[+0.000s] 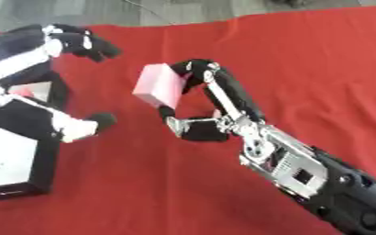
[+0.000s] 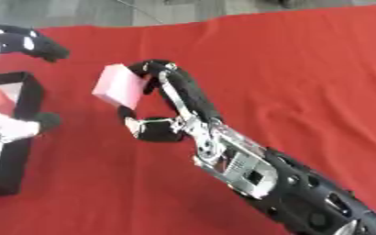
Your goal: Pick up the objects with one hand, pass them to the other hand, and then place them into the box on the other side of the table.
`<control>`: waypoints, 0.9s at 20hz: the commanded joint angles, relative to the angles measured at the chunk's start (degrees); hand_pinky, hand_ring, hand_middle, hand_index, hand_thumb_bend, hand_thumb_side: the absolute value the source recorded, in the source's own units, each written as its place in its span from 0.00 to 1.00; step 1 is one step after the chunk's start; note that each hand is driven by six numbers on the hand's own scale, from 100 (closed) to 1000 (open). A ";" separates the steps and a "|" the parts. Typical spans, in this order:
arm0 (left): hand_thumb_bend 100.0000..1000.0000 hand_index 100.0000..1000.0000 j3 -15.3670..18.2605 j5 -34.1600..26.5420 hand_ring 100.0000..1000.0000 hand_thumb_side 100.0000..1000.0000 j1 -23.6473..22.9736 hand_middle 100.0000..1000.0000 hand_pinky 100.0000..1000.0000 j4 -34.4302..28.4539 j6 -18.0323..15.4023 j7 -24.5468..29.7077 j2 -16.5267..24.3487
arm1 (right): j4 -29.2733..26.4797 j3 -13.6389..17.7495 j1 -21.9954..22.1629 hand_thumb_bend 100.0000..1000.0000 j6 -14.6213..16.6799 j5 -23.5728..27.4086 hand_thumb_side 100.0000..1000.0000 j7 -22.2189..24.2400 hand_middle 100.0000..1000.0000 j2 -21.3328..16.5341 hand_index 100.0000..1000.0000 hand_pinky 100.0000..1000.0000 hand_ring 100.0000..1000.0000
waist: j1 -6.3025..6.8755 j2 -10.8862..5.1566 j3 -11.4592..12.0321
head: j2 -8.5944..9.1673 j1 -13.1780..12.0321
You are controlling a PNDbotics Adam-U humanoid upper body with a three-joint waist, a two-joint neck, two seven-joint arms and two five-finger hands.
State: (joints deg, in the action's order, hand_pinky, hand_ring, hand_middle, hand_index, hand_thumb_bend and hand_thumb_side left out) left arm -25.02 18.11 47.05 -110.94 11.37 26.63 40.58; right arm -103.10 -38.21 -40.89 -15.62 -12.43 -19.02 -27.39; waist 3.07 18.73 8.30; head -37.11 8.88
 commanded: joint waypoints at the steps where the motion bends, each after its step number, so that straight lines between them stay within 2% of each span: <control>1: 0.29 0.87 -0.55 1.97 0.79 0.22 1.29 0.77 0.86 0.69 -0.69 -1.51 0.43 | -0.35 0.14 -1.16 0.00 1.00 -0.88 0.00 1.04 0.46 0.07 0.53 0.66 0.53 | -0.08 -1.47 0.05 | 0.07 -0.19; 4: 0.24 0.87 -1.42 2.73 0.78 0.20 1.54 0.77 0.85 1.75 -0.68 -3.51 0.04 | -0.24 -0.05 -1.25 0.00 1.56 -1.20 0.00 1.95 0.47 0.23 0.54 0.66 0.53 | -0.09 -1.45 0.01 | 0.00 -0.28; 12: 0.23 0.88 -3.28 4.24 0.79 0.16 2.22 0.79 0.84 4.16 -2.66 -4.80 -0.85 | -0.15 -0.33 -1.49 0.00 3.78 -3.29 0.00 4.48 0.47 0.49 0.54 0.67 0.53 | -0.14 -1.49 -0.07 | -0.14 -0.54; 18: 0.22 0.87 -4.04 5.52 0.79 0.14 2.60 0.78 0.84 5.56 -4.10 -5.03 -1.80 | 0.17 -0.26 -1.60 0.00 4.53 -4.80 0.00 2.78 0.47 1.17 0.54 0.66 0.53 | -0.17 -1.46 -0.11 | 0.00 -0.79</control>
State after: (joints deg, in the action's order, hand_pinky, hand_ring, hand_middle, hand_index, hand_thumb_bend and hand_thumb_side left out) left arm -29.37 23.31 48.48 -105.20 7.67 21.71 38.23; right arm -102.40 -38.90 -41.38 -11.32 -16.64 -15.73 -26.29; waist 2.92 18.73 8.17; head -37.19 8.21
